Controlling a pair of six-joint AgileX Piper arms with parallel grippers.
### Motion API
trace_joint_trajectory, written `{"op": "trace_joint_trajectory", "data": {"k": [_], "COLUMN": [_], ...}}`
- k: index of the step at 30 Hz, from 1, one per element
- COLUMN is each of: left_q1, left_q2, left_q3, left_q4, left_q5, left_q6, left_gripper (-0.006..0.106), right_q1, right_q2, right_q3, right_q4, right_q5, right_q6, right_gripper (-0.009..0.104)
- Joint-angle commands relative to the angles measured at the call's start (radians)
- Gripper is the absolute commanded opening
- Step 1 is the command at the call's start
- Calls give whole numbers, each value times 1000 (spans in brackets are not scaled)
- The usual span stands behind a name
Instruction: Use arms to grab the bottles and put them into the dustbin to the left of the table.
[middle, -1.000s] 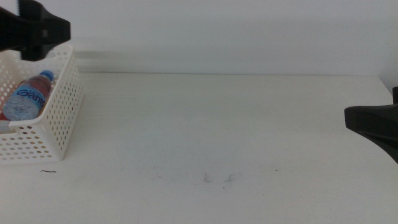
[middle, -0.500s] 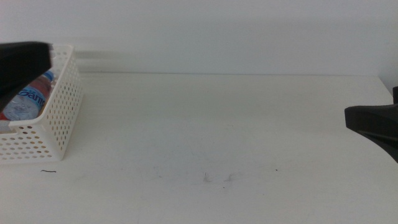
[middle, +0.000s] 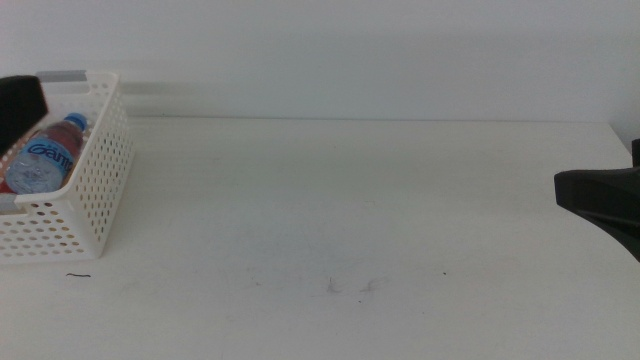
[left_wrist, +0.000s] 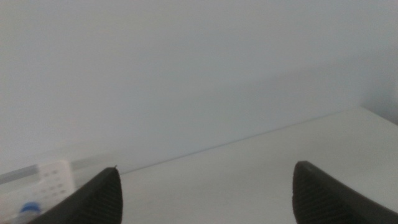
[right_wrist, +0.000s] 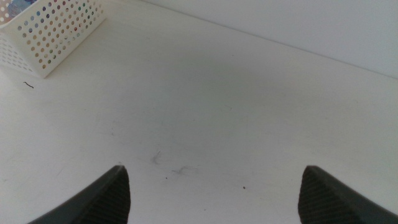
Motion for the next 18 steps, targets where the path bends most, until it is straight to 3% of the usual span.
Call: {"op": "trace_joint_trajectory", "data": {"k": [1, 18], "left_q1": [-9, -9], "left_q2": [-6, -6], "left_q3": [5, 5], "left_q4": [77, 107], "left_q5": [-18, -114], "left_q6": [-84, -110], "left_gripper": [94, 94], "right_q1": [-2, -2], "right_q2": [-4, -4], "right_q3": [-8, -8], "right_q4": [-12, -12], "right_q5": [-6, -6], "right_q6": [-4, -3], "right_gripper": [70, 70]}}
